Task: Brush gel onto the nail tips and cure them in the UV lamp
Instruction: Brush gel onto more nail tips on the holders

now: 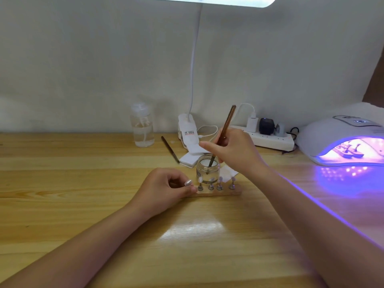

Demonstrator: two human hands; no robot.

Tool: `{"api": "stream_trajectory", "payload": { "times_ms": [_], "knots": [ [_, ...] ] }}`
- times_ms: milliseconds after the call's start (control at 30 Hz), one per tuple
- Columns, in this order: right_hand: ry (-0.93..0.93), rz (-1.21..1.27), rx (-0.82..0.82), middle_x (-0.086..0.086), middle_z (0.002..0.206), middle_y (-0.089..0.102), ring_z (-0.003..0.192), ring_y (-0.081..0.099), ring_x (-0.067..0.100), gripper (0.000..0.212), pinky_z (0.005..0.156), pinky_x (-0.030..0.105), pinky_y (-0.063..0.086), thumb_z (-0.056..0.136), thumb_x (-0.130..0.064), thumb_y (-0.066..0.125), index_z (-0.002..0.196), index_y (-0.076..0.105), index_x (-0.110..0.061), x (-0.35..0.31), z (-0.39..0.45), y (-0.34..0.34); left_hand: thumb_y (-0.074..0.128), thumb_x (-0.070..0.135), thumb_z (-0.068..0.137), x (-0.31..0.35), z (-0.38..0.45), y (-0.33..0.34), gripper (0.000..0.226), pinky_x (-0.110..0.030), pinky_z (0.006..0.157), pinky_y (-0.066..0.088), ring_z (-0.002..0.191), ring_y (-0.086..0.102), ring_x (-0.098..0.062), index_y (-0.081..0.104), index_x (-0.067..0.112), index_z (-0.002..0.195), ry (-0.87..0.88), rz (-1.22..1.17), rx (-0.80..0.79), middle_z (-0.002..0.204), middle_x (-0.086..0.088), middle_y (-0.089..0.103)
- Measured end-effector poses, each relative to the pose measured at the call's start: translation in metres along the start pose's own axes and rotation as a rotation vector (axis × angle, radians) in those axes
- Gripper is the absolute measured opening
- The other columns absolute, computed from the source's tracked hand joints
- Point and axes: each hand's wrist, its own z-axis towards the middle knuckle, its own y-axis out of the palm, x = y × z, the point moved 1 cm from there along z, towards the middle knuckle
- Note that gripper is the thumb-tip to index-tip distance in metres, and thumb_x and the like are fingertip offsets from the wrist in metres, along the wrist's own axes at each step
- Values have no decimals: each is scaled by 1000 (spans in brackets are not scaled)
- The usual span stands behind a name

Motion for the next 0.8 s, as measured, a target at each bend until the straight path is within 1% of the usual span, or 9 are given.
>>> {"api": "stream_trajectory", "payload": {
  "times_ms": [100,167,200,267,333,433,533,667,800],
  "knots": [
    [0,-57,-17,-5,63,60,57,55,6,30,55,21,43,76,-44,70,68,59,-17,3,-2,5,77,15,69,1,-1,0,12,-15,65,46,68,61,-1,69,21,62,6,12,10,73,1,69],
    [6,-88,-51,-2,66,60,61,55,11,34,60,31,47,76,-46,69,73,60,-13,3,-4,6,79,17,66,1,0,0,17,-7,64,39,69,56,6,67,27,59,9,53,38,79,7,66],
    [9,-85,-54,-1,67,61,63,56,13,34,62,33,48,76,-45,69,74,61,-12,3,-4,5,80,18,65,2,0,0,19,-4,62,35,70,53,9,66,29,58,1,77,57,82,10,62],
    [15,-45,-16,-4,64,61,61,58,10,31,62,31,49,76,-44,70,72,61,-14,0,-4,-1,81,21,63,2,0,-1,19,-2,61,33,72,50,11,65,30,59,-13,103,65,87,11,59],
    [48,23,52,-9,53,58,52,55,3,30,59,25,47,77,-43,69,63,60,-18,0,-2,-10,81,23,62,2,0,-1,15,0,64,33,78,52,9,67,30,63,-26,112,42,89,11,59],
    [121,153,122,-9,43,55,45,52,-2,33,60,24,45,78,-40,69,55,56,-20,4,0,-19,80,24,63,3,2,-4,15,2,67,33,85,53,11,69,30,72,-42,103,-3,93,13,60],
    [191,228,172,-10,40,54,42,49,-3,34,57,23,42,80,-35,69,54,54,-20,12,0,-21,79,20,66,3,3,-7,18,2,69,33,87,52,15,69,34,73,-62,72,-56,96,16,61],
    [241,270,196,-11,38,53,37,46,-5,34,53,21,33,81,-31,69,54,53,-19,20,0,-21,77,17,70,3,3,-9,20,-4,79,36,94,55,7,70,36,70,-61,54,-86,97,16,61],
    [270,291,213,-10,38,53,37,45,-5,33,53,23,33,82,-25,67,54,52,-19,26,1,-25,76,16,70,3,1,-9,17,-3,76,36,94,55,5,71,31,69,-53,59,-81,97,15,62]
  ]
}}
